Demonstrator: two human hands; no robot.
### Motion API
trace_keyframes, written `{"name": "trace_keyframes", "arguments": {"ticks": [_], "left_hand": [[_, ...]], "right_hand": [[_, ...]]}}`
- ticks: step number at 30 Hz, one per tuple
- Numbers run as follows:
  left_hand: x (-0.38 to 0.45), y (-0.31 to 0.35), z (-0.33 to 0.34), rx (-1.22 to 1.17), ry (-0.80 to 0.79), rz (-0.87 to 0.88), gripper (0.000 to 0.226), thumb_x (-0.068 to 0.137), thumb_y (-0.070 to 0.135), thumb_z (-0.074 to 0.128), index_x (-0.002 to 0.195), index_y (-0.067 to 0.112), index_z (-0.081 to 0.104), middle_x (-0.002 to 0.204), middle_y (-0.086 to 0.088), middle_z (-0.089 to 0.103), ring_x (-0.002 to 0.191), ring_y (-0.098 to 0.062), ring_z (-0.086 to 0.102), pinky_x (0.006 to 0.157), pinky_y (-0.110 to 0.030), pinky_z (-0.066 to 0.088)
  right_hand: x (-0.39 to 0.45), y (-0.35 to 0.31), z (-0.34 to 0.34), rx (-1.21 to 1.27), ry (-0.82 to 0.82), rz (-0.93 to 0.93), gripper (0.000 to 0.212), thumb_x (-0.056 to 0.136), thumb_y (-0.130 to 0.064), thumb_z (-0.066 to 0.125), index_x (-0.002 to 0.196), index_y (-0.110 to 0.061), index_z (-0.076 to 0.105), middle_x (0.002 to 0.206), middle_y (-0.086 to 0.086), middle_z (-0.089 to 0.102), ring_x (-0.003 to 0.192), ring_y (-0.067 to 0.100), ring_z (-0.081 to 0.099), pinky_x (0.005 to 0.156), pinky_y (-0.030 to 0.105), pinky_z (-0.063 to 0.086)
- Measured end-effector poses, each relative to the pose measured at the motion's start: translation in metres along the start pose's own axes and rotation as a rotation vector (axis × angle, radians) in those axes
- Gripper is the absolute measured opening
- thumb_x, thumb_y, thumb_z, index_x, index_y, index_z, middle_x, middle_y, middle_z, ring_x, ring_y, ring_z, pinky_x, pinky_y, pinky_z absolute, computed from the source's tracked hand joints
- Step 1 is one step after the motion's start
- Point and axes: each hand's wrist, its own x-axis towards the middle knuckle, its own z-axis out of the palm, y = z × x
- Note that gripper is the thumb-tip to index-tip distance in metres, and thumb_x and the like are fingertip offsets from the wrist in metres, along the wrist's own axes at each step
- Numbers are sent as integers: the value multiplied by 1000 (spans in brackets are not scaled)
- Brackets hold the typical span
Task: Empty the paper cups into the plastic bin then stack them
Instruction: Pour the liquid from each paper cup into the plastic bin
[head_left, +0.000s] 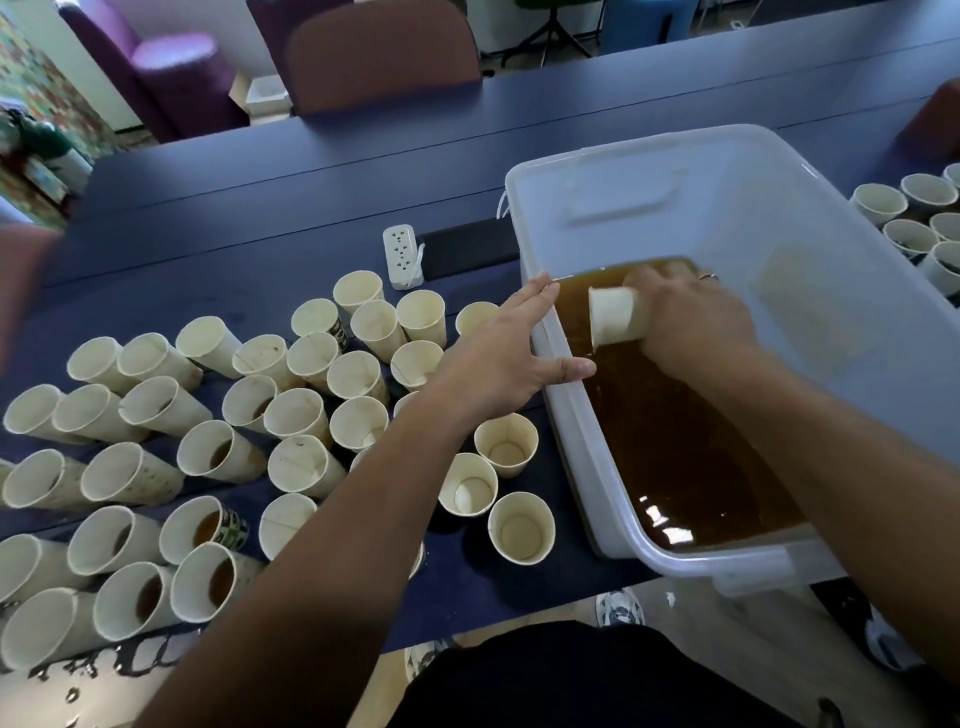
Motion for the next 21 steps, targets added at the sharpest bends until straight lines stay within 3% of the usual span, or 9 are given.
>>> {"name": "trace_keyframes", "arguments": {"ticks": [3,5,8,10,14,18,21], "left_hand": [[-8,2,-14,-25,144,1,78,90,52,69,156,32,35,164,8,30,140,-19,45,112,-44,44],[-17,2,-34,-130,250,-20,58,96,48,63,149,28,47,147,6,54,128,-16,56,105,-40,49],[-37,3,-70,-230,412,-18,33,102,39,57,130,23,64,104,8,71,84,-7,69,68,-21,53],[-51,5,-90,-203,499,-19,29,104,36,56,123,20,69,93,8,71,68,-9,71,56,-16,48],[-89,-11,-123,-162,656,-117,16,98,24,65,107,16,76,86,0,75,57,-11,70,52,-17,48],[-136,-46,-137,-118,742,-277,10,91,20,67,90,22,77,65,10,71,52,-5,65,53,-17,47],[-180,-77,-137,-104,792,-430,12,91,20,67,82,27,71,64,8,71,52,-8,66,61,-27,55]], "right_hand": [[-3,-15,-32,185,210,4,50,83,-17,73,126,-20,49,116,13,54,104,41,56,78,45,46],[-6,-36,-50,343,276,-62,60,79,-17,78,130,-21,47,120,13,53,105,39,55,78,45,46],[-7,-72,-63,546,239,-200,68,76,-21,83,133,-22,45,125,9,55,110,32,56,81,42,50],[-8,-97,-64,631,193,-289,72,76,-26,85,134,-20,43,126,5,56,108,24,55,82,40,50],[-14,-150,-62,721,49,-467,82,74,-31,86,137,-19,36,132,2,51,107,13,47,82,28,42],[-16,-192,-53,549,-276,-672,112,65,-44,90,146,-37,15,144,3,36,128,28,41,105,56,41],[-14,-223,-48,349,-427,-782,102,75,-35,85,149,-43,15,147,0,38,130,29,42,104,51,42]]}}
